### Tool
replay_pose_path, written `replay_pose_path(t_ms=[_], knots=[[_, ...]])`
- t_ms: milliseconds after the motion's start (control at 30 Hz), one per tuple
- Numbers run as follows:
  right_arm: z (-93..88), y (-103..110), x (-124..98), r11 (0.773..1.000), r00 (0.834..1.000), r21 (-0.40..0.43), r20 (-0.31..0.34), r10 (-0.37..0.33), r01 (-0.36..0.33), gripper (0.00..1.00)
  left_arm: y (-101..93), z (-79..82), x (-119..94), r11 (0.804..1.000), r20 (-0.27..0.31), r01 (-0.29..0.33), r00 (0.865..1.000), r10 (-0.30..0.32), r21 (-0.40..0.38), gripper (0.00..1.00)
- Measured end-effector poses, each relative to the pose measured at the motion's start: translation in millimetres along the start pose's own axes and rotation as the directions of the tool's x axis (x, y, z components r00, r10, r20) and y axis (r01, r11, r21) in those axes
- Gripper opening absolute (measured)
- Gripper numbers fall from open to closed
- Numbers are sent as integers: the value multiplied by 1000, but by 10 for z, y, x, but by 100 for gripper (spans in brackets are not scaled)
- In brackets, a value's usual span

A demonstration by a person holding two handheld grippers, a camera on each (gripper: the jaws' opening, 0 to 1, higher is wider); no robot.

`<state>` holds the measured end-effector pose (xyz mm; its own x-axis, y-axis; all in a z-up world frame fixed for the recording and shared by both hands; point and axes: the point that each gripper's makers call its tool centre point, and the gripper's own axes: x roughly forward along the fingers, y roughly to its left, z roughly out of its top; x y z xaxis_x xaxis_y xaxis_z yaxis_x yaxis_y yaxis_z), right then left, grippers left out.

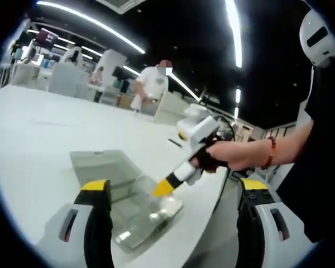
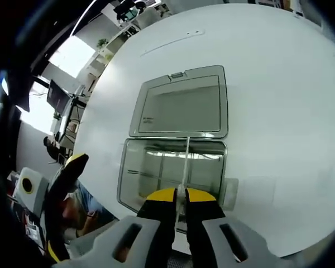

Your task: Insert the divider into the dual guide fixture by aligning both edges with the guide slots and pushing it downward to the bottom, including one-sided entry, uneven engagement, binding, and posture correction.

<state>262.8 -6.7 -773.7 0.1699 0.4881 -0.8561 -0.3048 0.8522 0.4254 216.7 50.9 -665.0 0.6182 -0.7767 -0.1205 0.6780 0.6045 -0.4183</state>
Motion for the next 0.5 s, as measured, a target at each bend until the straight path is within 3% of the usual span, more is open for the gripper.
replay_pose_path(t_ms=[500], knots=[[-3,-10,-6,1000,1000,1,7,-2,2,0,-2,-8,2,1000,-3,5,1000,-5,-5,92]])
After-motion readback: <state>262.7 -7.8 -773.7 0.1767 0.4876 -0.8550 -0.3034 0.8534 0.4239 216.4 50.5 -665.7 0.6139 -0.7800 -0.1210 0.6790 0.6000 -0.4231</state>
